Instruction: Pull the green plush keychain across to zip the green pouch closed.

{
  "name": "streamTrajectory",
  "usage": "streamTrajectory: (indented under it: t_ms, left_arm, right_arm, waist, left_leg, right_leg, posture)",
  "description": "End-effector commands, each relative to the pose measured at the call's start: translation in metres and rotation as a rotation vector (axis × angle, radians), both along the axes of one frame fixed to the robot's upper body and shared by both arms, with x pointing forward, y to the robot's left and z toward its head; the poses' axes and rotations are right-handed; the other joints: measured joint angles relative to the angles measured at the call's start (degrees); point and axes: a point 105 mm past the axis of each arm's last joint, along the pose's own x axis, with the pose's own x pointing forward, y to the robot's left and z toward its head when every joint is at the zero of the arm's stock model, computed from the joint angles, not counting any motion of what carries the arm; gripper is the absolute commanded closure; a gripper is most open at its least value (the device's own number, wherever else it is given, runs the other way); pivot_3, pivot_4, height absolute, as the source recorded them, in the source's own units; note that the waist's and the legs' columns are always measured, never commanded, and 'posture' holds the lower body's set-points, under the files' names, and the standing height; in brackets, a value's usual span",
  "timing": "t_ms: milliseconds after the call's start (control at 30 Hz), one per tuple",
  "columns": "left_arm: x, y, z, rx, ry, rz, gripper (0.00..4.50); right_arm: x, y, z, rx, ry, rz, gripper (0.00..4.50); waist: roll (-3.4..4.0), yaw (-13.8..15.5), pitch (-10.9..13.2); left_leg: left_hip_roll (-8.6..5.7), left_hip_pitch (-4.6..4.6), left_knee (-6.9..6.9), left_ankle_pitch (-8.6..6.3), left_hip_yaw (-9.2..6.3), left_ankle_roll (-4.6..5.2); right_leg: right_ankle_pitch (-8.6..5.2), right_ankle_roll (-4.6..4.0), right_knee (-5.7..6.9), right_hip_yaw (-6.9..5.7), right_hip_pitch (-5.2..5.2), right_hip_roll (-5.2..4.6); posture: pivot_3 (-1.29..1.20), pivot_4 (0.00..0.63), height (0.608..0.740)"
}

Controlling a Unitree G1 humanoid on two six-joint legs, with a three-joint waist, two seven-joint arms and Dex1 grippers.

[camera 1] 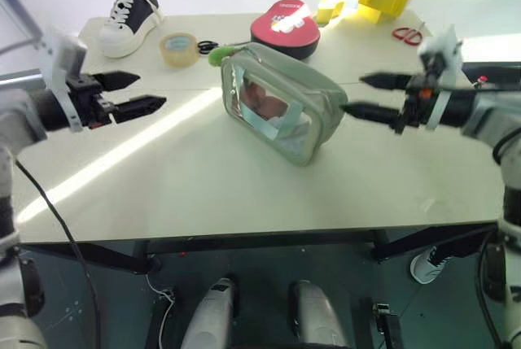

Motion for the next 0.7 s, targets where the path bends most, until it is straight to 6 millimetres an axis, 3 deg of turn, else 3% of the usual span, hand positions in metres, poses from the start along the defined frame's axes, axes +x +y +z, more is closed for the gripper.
streamTrajectory:
  t_ms: [33,267,367,533,700]
  left_arm:
    - [0.002,0.004,0.005,0.023,-0.02,0.007,0.04]
    - [0.003,0.003,0.009,0.02,-0.055,0.013,0.04]
    - [0.005,-0.005,0.002,0.015,-0.046,0.004,0.04]
    - [-0.008,-0.045,-0.01,0.061,-0.055,-0.138,0.04]
    - [-0.013,-0.097,-0.004,0.073,-0.149,-0.263,0.04]
  right_arm:
    - [0.005,-0.003,0.006,0.013,-0.011,-0.037,0.0]
    - [0.015,-0.004,-0.003,-0.043,-0.028,-0.094,0.0]
    - [0.017,0.003,-0.002,-0.055,-0.043,-0.096,0.0]
    - [0.014,0.034,0.007,-0.096,-0.085,-0.012,0.0]
    - [0.031,0.056,-0.003,-0.122,-0.097,-0.066,0.0]
  waist:
    - [0.0,0.17,0.0]
    - [-0.03,0.24,0.02]
    - [-0.03,0.22,0.02]
    - [0.0,-0.13,0.04]
    - [-0.03,0.26,0.02]
  left_leg:
    - [0.0,0.0,0.0,0.0,0.0,0.0]
    - [-0.05,-0.06,0.07,0.02,0.03,-0.02]
    - [-0.04,-0.05,0.06,0.02,0.03,-0.02]
    - [-0.04,-0.03,0.08,0.03,0.12,-0.03]
    - [-0.02,-0.01,0.15,0.04,0.07,-0.04]
  right_leg:
    - [0.0,-0.01,-0.01,0.01,0.0,0.0]
    - [0.03,0.03,0.01,0.06,-0.04,-0.09]
    - [0.05,0.07,0.05,0.05,-0.05,-0.07]
    - [0.09,0.12,0.08,0.17,-0.08,-0.06]
    - [0.11,0.13,0.13,0.16,-0.04,0.0]
  posture:
    - [0.0,0.15,0.74]
    - [0.0,0.15,0.74]
    - [0.0,0.15,0.74]
    - [0.0,0.15,0.74]
    - [0.0,0.15,0.74]
